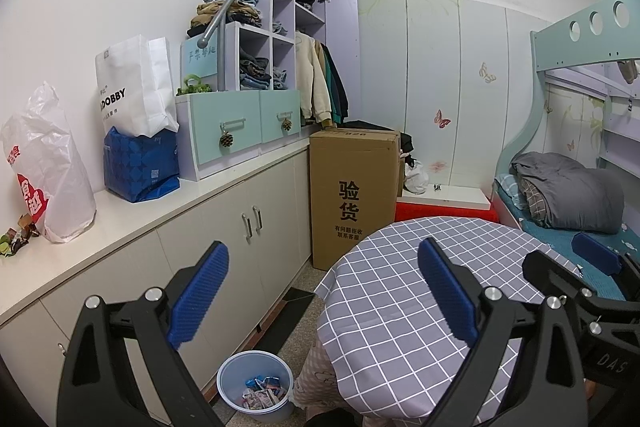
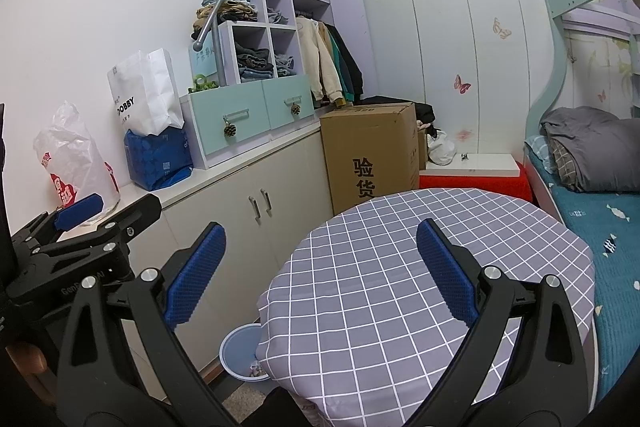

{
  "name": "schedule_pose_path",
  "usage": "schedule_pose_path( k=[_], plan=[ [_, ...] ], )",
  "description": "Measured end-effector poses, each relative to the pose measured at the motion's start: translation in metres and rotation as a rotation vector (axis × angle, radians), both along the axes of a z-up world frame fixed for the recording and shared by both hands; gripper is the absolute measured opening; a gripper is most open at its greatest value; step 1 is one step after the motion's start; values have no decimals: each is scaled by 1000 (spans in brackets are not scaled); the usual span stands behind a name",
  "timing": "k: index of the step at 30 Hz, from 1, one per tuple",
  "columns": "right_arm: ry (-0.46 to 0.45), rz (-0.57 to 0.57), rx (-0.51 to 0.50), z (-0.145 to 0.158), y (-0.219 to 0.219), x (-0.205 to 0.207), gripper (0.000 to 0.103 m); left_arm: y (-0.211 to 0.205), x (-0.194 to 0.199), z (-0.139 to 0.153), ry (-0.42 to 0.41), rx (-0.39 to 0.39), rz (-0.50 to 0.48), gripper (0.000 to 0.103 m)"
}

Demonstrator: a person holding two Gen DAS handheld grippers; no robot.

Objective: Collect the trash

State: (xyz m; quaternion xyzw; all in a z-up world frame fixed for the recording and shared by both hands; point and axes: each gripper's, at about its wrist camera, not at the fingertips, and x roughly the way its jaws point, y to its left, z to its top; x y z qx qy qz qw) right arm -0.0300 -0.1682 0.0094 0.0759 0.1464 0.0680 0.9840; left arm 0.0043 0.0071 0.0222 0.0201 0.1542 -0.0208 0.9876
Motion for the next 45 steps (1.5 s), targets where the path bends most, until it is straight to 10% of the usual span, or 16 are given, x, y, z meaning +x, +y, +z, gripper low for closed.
schedule_pose_path(
  k=[45],
  plan=[
    [18, 5, 6, -8, -3, 3, 94, -4, 0, -2, 6, 2, -3, 94]
  ],
)
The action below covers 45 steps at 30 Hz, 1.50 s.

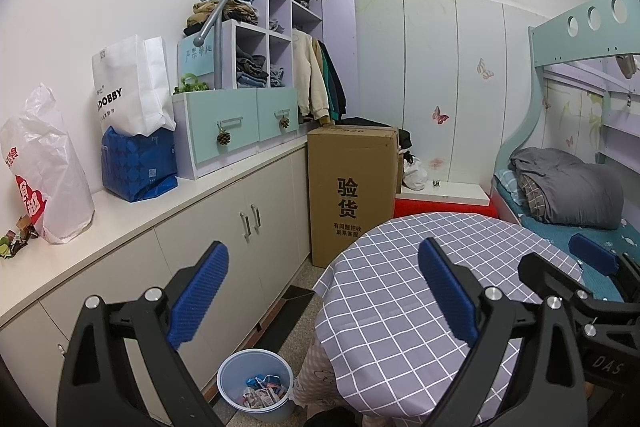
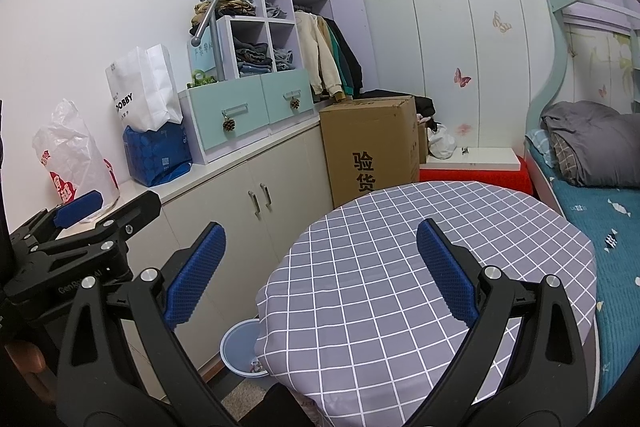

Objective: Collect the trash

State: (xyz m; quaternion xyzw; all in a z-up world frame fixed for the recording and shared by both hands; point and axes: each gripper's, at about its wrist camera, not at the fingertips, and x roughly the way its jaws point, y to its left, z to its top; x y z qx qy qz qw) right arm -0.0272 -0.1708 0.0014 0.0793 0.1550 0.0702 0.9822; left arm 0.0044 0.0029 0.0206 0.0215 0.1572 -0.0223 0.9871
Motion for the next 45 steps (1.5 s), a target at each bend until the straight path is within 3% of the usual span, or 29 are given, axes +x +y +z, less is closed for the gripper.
schedule_pose_path(
  k=[45],
  plan=[
    [10, -3, 4, -6, -1, -1, 94, 2, 1, -3, 6, 0, -4, 94]
  ],
)
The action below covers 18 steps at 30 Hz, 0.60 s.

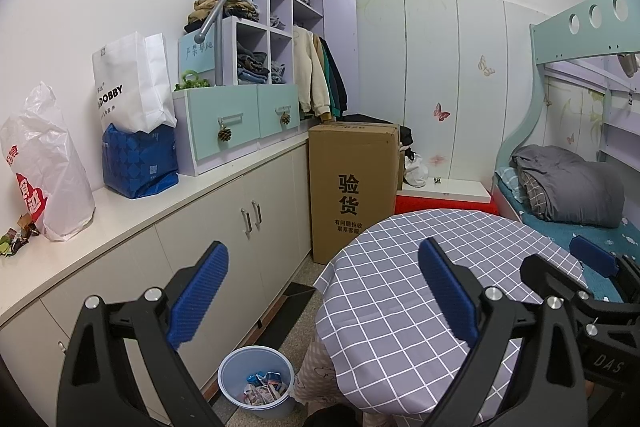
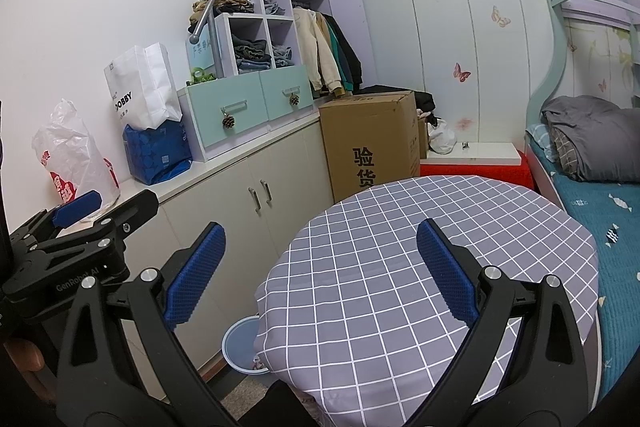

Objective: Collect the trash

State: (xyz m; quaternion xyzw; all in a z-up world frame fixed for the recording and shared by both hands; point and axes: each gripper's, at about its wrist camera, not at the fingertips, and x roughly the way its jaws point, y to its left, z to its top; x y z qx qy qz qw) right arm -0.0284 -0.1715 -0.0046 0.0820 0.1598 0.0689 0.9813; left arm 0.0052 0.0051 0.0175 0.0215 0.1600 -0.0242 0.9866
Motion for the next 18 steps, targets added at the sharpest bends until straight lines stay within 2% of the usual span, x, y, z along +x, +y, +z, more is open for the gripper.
schedule_pose_path(
  k=[18],
  plan=[
    [2, 0, 1, 1, 0, 1, 94, 0, 0, -5, 2, 3, -4, 94]
  ],
)
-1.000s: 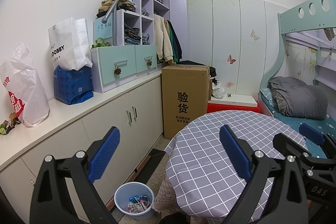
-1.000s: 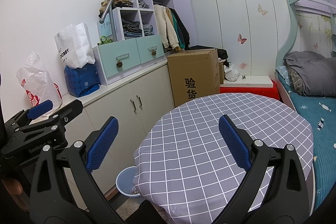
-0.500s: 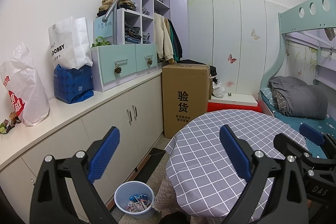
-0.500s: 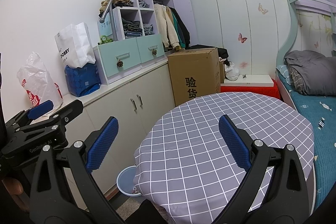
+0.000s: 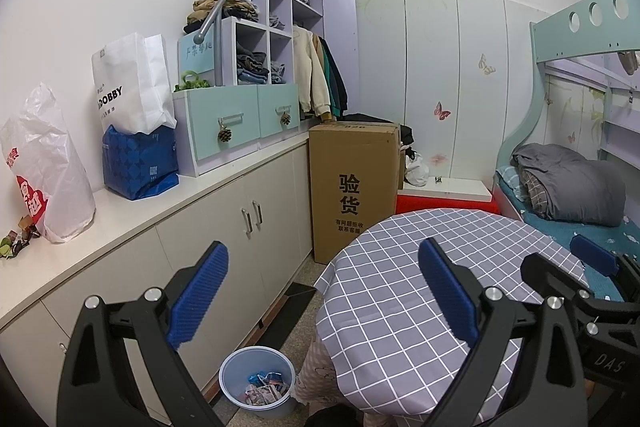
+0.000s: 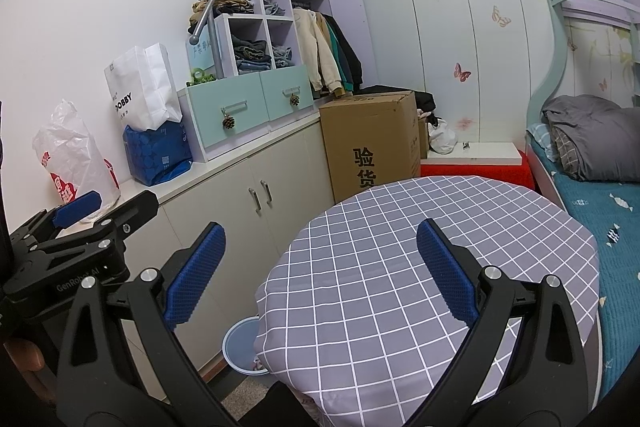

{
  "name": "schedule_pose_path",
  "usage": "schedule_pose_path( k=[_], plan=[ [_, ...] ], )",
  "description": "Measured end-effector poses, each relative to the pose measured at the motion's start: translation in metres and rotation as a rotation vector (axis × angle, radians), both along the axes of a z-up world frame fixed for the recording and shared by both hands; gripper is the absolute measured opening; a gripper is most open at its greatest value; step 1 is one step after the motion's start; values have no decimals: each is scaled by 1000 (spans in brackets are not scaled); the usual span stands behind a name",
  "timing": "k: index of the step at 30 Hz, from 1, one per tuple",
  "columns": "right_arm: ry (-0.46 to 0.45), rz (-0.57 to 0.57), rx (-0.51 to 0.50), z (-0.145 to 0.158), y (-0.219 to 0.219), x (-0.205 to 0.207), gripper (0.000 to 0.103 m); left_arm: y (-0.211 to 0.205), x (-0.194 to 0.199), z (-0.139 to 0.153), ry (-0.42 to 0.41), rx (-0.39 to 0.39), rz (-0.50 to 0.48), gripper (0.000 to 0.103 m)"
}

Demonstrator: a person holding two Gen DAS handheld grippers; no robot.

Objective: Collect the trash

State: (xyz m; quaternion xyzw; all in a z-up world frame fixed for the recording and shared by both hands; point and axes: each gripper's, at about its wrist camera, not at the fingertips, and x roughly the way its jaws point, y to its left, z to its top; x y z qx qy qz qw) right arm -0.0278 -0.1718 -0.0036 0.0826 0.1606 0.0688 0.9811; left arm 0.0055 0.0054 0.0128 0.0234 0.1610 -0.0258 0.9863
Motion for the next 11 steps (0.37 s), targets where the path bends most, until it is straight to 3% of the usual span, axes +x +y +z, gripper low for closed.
schedule_pose_path(
  k=[11],
  plan=[
    [29, -16, 15, -9, -8, 6, 95, -8, 22, -12, 51, 14, -17, 94]
  ],
)
